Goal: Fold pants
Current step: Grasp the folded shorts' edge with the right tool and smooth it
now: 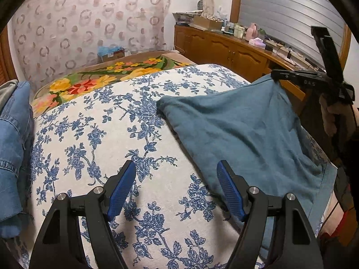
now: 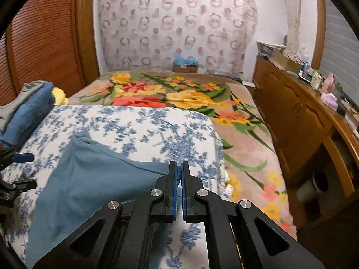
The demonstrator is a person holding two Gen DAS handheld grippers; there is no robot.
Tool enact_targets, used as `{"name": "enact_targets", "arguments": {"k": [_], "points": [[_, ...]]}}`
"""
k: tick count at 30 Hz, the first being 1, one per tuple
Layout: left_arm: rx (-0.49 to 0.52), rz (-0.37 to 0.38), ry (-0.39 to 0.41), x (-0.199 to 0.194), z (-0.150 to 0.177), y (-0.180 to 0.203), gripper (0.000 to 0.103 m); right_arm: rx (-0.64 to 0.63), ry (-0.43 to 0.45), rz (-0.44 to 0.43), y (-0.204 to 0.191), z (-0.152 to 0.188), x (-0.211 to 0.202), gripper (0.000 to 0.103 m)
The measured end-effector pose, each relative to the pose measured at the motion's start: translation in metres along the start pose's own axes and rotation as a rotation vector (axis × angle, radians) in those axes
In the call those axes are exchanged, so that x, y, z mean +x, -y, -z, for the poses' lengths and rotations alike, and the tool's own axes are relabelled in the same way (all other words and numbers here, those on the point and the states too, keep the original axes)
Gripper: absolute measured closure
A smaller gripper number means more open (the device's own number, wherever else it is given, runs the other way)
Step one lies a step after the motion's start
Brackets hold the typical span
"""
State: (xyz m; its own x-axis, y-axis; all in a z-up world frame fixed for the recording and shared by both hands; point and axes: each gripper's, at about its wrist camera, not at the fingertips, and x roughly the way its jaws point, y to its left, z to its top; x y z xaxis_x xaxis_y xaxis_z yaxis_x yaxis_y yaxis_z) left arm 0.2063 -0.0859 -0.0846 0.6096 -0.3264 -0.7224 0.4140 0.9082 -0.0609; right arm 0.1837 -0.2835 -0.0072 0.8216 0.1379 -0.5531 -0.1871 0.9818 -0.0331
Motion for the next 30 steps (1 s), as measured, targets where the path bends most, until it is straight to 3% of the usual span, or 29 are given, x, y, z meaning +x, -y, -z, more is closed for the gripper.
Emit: {"name": "enact_targets", "arguments": {"k": [6, 14, 30], "points": [[0.003, 0.0, -0.007, 0.002, 0.001, 0.004, 0.028, 0.049, -0.026, -0.048, 0.001, 0.001, 0.009, 0.1], [0.01, 0.007, -0.006, -0.003, 0.004, 0.012, 0.028, 0.064, -0.02, -0.052, 0.005, 0.013, -0.012, 0.077], [0.027, 0.03, 0.029, -0.034, 0.023, 0.044, 0.028, 0.05, -0.002, -0.08, -0.012, 0.055, -0.082, 0.076]]}}
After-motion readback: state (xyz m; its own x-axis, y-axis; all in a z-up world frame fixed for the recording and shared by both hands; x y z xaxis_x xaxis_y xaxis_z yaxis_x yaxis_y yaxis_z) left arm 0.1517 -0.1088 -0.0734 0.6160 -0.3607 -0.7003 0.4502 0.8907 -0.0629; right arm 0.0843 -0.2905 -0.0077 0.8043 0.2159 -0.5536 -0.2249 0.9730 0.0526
